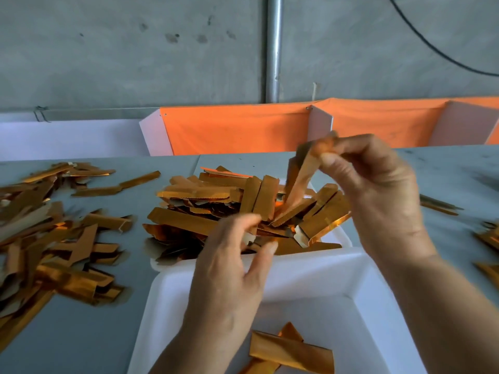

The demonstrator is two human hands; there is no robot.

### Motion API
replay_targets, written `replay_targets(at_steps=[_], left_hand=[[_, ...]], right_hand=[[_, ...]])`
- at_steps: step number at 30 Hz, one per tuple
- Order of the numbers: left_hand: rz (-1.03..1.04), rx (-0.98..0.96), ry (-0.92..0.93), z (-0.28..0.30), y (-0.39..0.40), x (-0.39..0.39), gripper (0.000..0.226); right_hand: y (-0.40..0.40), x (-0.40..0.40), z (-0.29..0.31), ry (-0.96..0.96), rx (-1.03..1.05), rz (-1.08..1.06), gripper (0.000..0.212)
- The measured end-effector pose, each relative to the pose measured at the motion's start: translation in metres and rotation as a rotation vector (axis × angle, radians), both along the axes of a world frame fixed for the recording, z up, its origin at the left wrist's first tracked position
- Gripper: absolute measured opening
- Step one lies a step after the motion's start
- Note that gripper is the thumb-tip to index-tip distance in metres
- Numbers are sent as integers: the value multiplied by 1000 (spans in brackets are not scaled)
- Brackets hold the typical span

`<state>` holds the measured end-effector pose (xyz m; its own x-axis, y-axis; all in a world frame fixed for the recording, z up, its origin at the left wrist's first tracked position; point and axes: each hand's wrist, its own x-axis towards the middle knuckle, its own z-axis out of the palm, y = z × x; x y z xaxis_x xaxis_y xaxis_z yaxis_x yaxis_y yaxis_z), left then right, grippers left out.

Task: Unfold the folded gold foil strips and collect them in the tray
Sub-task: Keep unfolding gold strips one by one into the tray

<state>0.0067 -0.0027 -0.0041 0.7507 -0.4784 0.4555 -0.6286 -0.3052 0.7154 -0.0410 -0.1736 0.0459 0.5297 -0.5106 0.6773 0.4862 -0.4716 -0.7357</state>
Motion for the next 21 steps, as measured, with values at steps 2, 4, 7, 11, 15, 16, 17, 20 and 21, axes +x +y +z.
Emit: replay_targets(at_steps=[2,4,7,11,15,16,17,20,21], left_hand=[[-26,-183,18,4,3,-1,45],[-158,-280,134,8,6,-4,53],[-352,-250,301,10,5,-8,48],[-399,-302,566,2,2,-4,41],[-555,-376,725,4,0,-5,32],[-583,-389,764,5,-1,-6,31],[-585,-395,774,5,-1,-6,28],[-390,-310,586,2,-2,-9,19],[-282,-239,443,1,-3,-9,22]], right_hand=[[8,-13,6,-9,211,116,8],[16,-24,2,70,362,255,8],[23,-34,-12,192,589,405,9],[17,-36,-26,224,748,395,9],[13,-36,-28,238,657,465,15],[14,-37,-28,279,631,509,24],[17,-37,-28,335,611,553,32],[22,-36,-29,457,514,539,41],[23,-35,-29,468,490,491,39]])
